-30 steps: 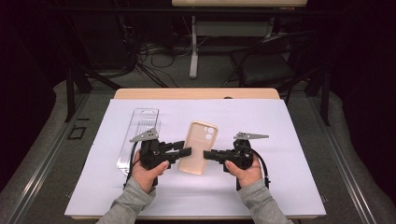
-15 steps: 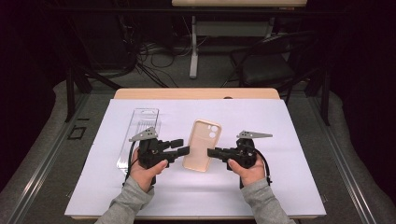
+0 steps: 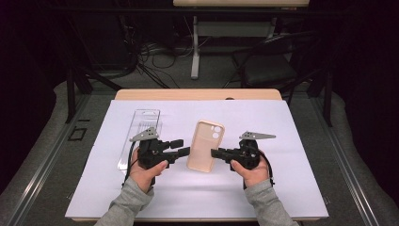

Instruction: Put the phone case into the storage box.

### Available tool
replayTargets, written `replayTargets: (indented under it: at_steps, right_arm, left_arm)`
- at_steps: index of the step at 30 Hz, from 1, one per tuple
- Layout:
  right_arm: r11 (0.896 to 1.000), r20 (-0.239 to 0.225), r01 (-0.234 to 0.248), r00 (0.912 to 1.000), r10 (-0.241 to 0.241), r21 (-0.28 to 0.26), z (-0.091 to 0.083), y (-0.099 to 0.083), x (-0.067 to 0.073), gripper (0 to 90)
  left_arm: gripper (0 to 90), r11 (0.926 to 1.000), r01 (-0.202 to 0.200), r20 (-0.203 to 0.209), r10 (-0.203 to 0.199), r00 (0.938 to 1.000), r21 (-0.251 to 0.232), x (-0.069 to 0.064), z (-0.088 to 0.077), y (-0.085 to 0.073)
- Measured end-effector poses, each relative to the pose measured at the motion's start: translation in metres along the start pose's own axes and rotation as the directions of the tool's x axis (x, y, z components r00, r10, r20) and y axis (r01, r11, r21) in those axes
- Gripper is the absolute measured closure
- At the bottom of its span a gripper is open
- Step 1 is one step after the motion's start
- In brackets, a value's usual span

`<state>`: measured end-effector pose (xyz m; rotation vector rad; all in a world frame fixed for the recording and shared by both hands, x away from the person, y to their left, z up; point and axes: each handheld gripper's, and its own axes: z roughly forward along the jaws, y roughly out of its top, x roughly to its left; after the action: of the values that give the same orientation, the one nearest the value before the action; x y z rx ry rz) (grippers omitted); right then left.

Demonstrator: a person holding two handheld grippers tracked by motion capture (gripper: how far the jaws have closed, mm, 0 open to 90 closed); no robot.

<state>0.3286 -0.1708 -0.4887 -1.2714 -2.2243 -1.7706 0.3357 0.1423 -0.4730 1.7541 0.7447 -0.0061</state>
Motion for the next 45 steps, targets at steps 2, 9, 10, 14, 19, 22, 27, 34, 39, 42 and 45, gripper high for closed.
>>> replayTargets:
  at_steps: [2,9,10,14,19,22,27,34,39,42,45]
  right_arm:
    - [1.000,0.003,0.005,1.0000,-0.005,0.007,0.000,0.000,0.000,81.2]
    - [1.000,0.016,0.017,0.9997,-0.017,0.007,0.000,0.001,0.002,81.2]
    - [1.000,0.017,0.018,0.9997,-0.018,0.007,0.000,0.001,0.002,81.2]
    - [1.000,0.020,0.019,0.9996,-0.020,0.012,0.000,0.001,0.003,81.2]
    - [0.999,0.022,0.029,0.9993,-0.030,0.020,0.002,0.000,0.004,81.2]
    - [0.999,0.024,0.035,0.9991,-0.036,0.031,0.003,0.000,0.006,81.2]
    - [0.998,0.024,0.046,0.9986,-0.046,0.037,0.004,-0.001,0.008,81.2]
    - [0.998,0.032,0.055,0.9979,-0.057,0.038,0.005,-0.001,0.009,81.1]
    - [0.997,0.039,0.059,0.9974,-0.061,0.046,0.005,-0.002,0.011,81.1]
    - [0.997,0.045,0.064,0.9968,-0.066,0.045,0.006,-0.002,0.011,81.1]
    - [0.997,0.050,0.070,0.9961,-0.072,0.046,0.006,-0.002,0.012,81.1]
  left_arm:
    - [49.6,1.0000,0.001,-0.003,-0.001,1.0000,-0.001,0.000,-0.001,0.000]
    - [48.6,0.9995,-0.029,-0.043,0.030,0.9986,0.014,-0.001,-0.004,0.004]
    - [48.4,0.9992,-0.034,-0.044,0.035,0.9984,0.018,-0.001,-0.004,0.004]
    - [47.9,0.9991,-0.028,-0.037,0.029,0.9989,0.033,-0.003,-0.004,0.005]
    - [46.7,0.9949,-0.079,-0.080,0.084,0.9933,0.062,-0.009,-0.004,0.008]
    - [43.1,0.9922,-0.103,-0.094,0.110,0.9895,0.069,-0.010,-0.006,0.009]
    - [38.2,0.9881,-0.127,-0.117,0.137,0.9837,0.087,-0.012,-0.008,0.012]
    - [29.9,0.9855,-0.144,-0.135,0.155,0.9786,0.090,-0.012,-0.010,0.014]
    - [22.8,0.9817,-0.165,-0.160,0.179,0.9708,0.096,-0.012,-0.011,0.015]
    - [18.9,0.9778,-0.173,-0.170,0.192,0.9666,0.118,-0.012,-0.010,0.016]
    - [15.3,0.9745,-0.182,-0.178,0.204,0.9627,0.130,-0.012,-0.009,0.016]
